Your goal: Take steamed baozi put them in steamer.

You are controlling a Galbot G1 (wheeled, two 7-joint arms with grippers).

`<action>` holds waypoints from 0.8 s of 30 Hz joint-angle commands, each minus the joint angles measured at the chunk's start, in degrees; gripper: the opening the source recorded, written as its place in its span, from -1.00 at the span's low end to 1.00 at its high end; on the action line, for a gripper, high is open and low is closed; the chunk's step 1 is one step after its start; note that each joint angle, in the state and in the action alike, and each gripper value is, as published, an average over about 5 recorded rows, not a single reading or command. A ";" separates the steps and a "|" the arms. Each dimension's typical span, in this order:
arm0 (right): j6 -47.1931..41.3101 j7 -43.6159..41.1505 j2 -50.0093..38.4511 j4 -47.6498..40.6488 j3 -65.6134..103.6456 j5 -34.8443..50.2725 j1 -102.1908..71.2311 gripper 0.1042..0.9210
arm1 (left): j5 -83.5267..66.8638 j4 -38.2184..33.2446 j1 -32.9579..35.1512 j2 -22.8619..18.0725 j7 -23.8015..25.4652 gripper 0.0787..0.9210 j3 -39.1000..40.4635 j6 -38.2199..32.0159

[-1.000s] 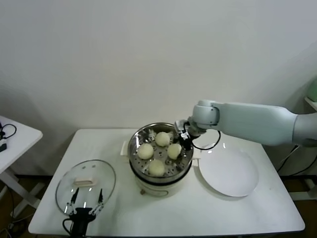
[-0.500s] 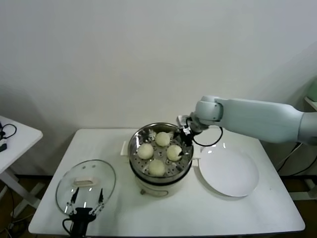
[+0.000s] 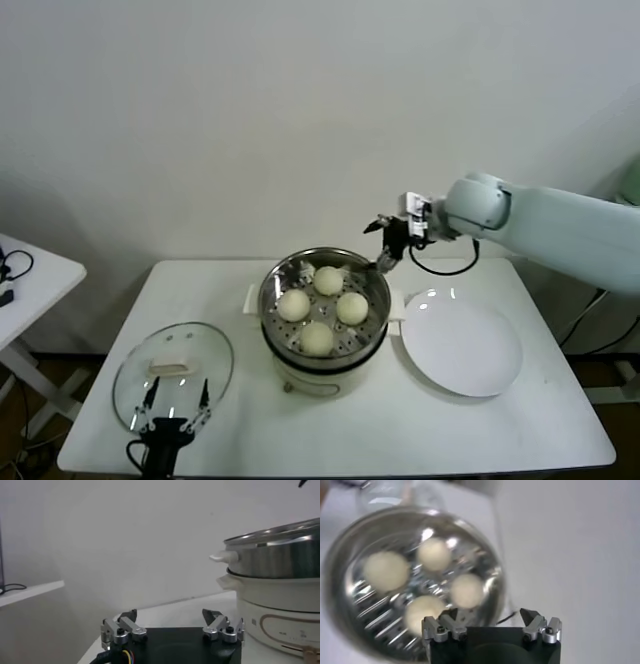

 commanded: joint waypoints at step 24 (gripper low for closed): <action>44.86 18.25 1.09 10.34 109.95 -4.83 -123.63 0.76 | -1.24 -0.36 -0.83 -2.80 -0.07 0.77 0.54 0.32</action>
